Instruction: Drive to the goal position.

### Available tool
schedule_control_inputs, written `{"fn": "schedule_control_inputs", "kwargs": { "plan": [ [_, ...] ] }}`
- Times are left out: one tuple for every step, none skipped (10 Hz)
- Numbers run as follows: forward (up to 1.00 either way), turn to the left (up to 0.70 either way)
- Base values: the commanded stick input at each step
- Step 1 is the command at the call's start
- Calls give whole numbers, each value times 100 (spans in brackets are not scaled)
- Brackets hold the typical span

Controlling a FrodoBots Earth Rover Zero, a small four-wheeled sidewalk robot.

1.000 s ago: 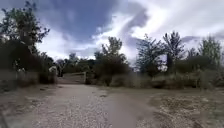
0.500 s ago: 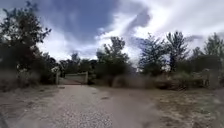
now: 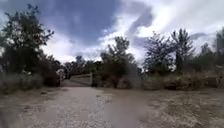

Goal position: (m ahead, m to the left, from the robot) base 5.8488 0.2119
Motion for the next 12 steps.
{"fn": "schedule_control_inputs", "kwargs": {
  "plan": [
    [45,27],
    [45,17],
    [45,0],
    [45,0],
    [45,0],
    [45,0],
    [45,0],
    [45,0],
    [45,11],
    [45,27],
    [45,27],
    [45,27]
  ]
}}
